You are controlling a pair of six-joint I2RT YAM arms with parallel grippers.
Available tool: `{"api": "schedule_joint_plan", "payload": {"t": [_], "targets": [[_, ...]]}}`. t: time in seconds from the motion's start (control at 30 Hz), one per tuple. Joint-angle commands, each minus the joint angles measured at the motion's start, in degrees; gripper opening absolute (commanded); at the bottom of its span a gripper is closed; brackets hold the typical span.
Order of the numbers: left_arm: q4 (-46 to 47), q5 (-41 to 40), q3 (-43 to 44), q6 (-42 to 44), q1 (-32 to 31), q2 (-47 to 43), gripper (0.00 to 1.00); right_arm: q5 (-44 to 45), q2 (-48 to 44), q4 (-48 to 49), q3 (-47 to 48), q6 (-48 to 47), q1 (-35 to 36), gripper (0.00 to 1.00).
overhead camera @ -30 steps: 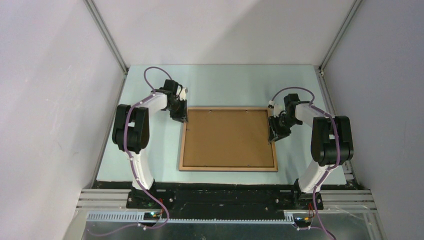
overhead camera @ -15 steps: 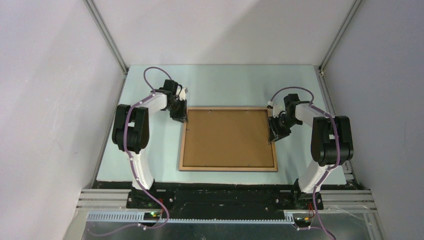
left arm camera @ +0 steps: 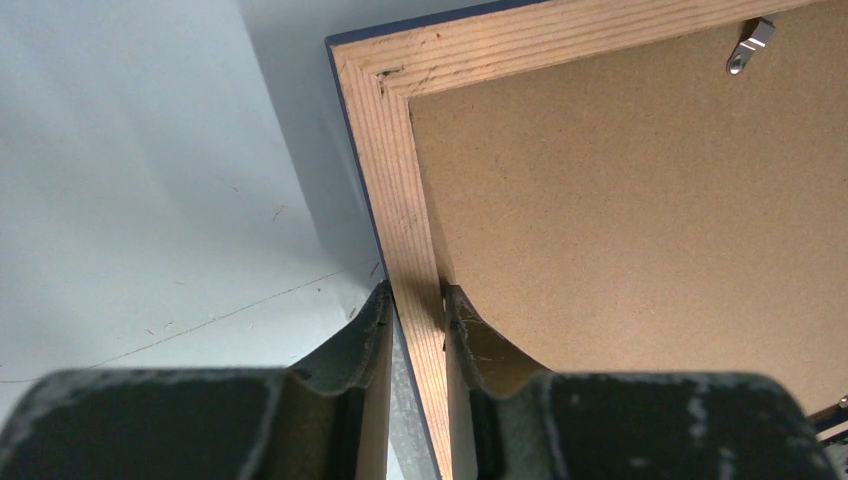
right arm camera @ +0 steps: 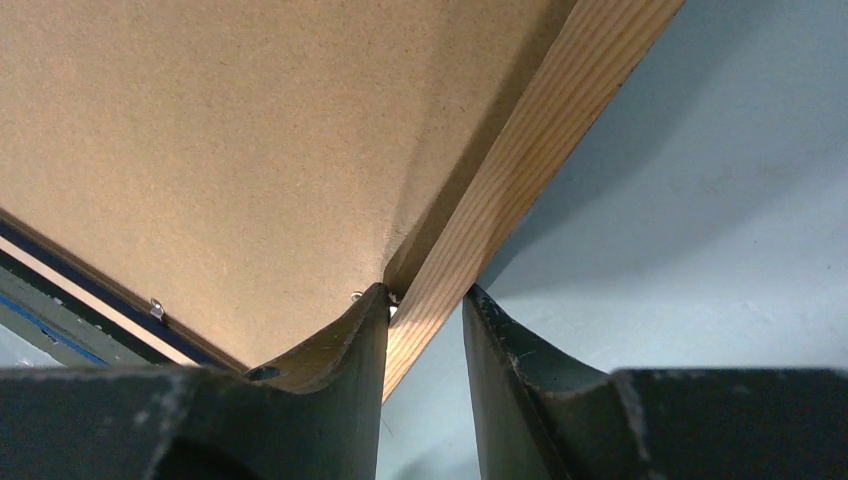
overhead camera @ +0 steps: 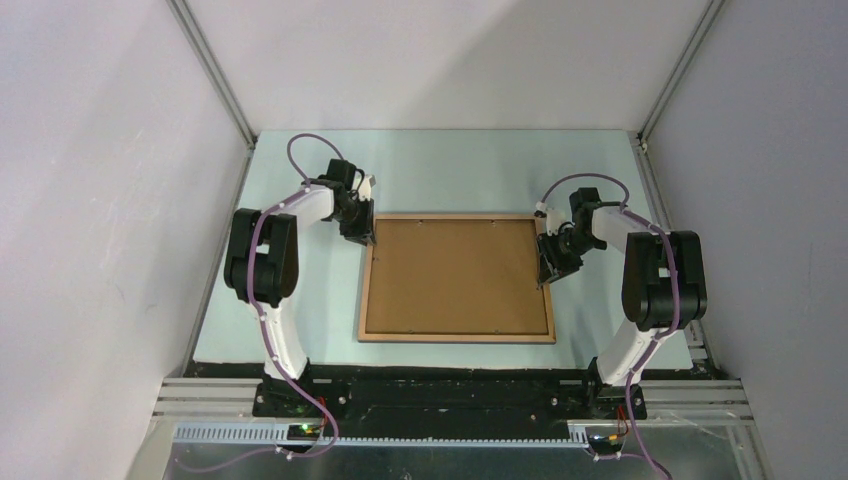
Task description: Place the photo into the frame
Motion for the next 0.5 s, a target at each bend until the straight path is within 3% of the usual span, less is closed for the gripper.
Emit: {"api": "schedule_joint_plan", "payload": {"t": [0.0,0.47], "targets": [[2.05,-0.57,-0.79,0.52,0.73,-0.55,0.00,2.11,2.02,-1.66,-0.23,-2.35,-0.16,0.37],[2.03,-0.05,-0.72,0.44,0.99,-0.71,0.00,4.68,2.62,-1.16,-0.22,-4.01,-0.11,0.36]]}}
